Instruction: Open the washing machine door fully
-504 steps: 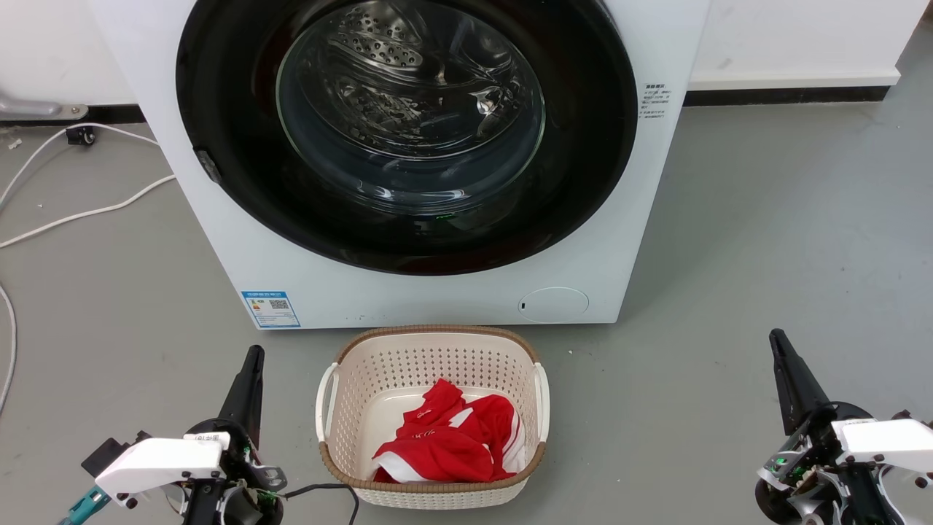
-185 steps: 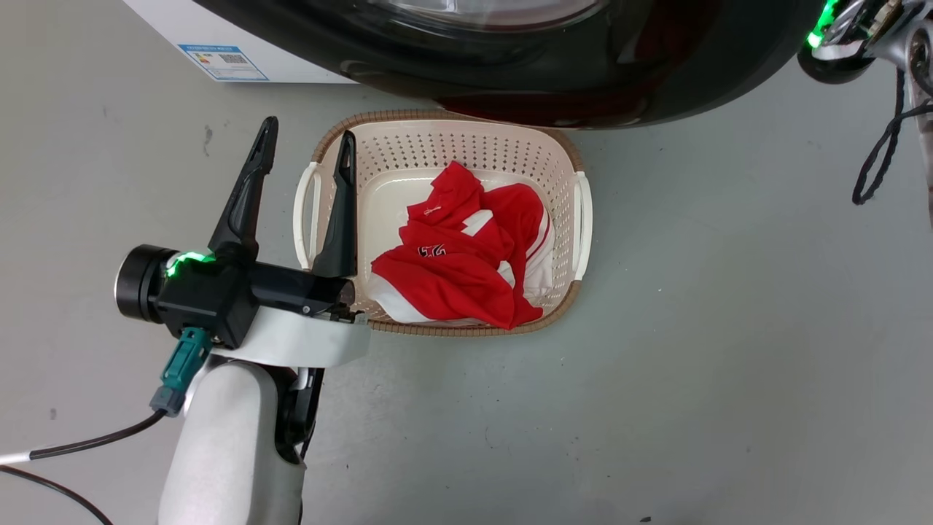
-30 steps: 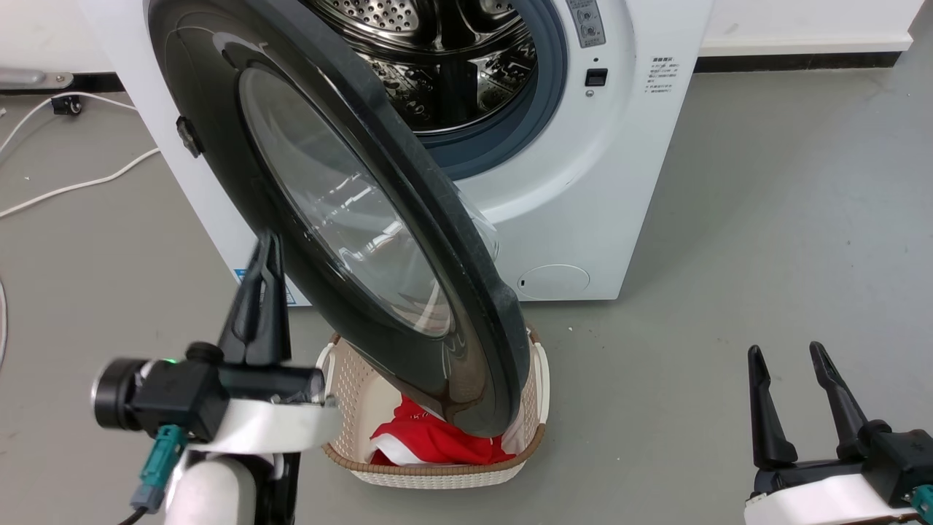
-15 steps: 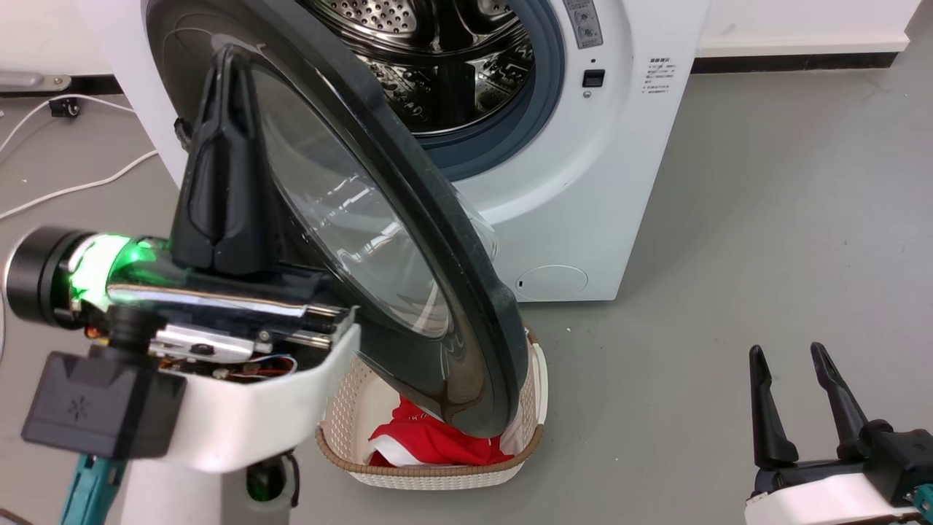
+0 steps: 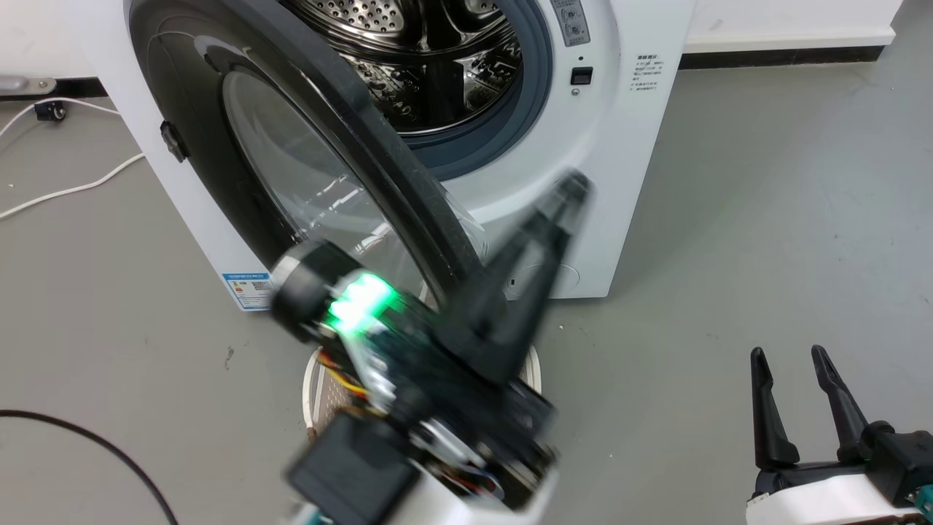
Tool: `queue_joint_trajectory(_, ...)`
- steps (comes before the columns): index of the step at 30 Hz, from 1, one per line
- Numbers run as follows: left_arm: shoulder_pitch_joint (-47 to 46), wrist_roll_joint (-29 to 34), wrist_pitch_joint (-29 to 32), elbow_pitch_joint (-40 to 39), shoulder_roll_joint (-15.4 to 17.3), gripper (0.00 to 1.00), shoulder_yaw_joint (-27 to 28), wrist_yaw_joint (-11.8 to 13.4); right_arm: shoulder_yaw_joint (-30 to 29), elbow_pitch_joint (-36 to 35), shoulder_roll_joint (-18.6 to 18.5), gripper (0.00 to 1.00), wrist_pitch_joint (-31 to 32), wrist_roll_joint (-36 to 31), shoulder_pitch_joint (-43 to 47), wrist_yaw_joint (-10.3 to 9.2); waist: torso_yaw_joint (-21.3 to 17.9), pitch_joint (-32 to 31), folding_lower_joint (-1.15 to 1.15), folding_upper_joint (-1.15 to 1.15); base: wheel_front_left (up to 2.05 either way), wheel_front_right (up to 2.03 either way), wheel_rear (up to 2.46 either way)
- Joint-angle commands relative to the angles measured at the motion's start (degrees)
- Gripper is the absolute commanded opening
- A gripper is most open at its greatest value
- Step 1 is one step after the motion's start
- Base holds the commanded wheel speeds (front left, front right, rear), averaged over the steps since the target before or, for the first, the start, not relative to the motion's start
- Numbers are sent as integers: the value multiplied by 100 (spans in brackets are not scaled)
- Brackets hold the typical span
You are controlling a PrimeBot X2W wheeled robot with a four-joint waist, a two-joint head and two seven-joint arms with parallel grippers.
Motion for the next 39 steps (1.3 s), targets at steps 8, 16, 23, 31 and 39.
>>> queue_joint_trajectory(8,789,-391,412,531,131,0,-1058,-123,24,51,19,100,11,45,-30,-3,18,-28,0,0,0,0,0)
queue_joint_trajectory(16,1518,-689,611,1181,308,0,-1246,5,104,109,19,100,49,72,-26,-3,34,-11,0,0,0,0,0)
queue_joint_trajectory(23,1415,-742,585,1876,256,0,-1241,62,173,147,19,100,61,104,-121,-3,32,57,0,0,0,0,0)
queue_joint_trajectory(31,939,-862,285,2613,86,0,-1015,349,240,223,18,100,32,161,-212,-3,-78,177,0,0,0,0,0)
queue_joint_trajectory(39,460,-1109,99,3105,22,0,-908,573,282,324,18,100,-2,217,-261,-3,-166,226,0,0,0,0,0)
